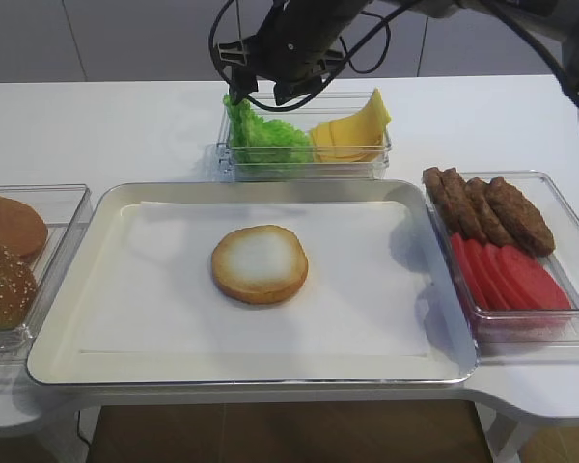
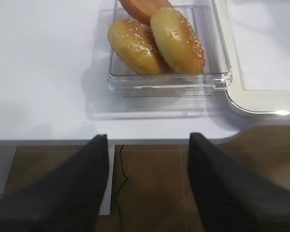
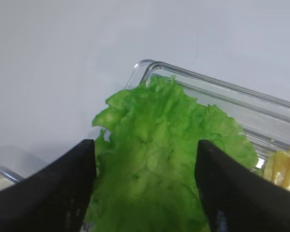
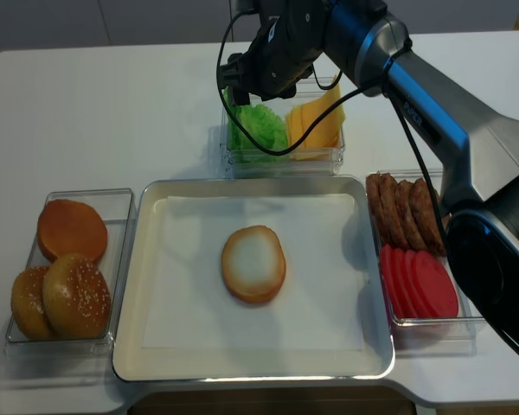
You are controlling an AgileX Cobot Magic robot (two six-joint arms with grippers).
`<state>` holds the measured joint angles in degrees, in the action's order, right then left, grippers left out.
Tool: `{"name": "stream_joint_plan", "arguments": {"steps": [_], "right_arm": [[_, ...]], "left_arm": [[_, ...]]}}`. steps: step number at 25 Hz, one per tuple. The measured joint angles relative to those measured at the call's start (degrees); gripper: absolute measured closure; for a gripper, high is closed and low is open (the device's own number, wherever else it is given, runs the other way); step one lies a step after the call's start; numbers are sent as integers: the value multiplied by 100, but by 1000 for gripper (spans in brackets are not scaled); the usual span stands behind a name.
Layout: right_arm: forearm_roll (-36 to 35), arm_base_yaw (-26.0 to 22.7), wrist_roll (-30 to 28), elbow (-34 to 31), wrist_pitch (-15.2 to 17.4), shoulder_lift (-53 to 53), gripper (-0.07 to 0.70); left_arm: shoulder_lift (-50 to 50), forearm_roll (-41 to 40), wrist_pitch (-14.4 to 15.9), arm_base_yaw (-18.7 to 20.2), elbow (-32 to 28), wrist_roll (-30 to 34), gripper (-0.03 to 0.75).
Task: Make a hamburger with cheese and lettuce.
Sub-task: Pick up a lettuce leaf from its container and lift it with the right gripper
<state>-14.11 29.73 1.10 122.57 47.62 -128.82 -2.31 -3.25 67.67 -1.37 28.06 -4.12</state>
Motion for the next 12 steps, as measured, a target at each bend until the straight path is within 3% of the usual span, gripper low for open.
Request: {"name": "stream_joint_plan", "arguments": {"steps": [12], "right_arm": [[0, 0, -50, 0, 14, 0, 133]], "left_arm": [[0, 0, 0, 0, 0, 0, 324]]}}
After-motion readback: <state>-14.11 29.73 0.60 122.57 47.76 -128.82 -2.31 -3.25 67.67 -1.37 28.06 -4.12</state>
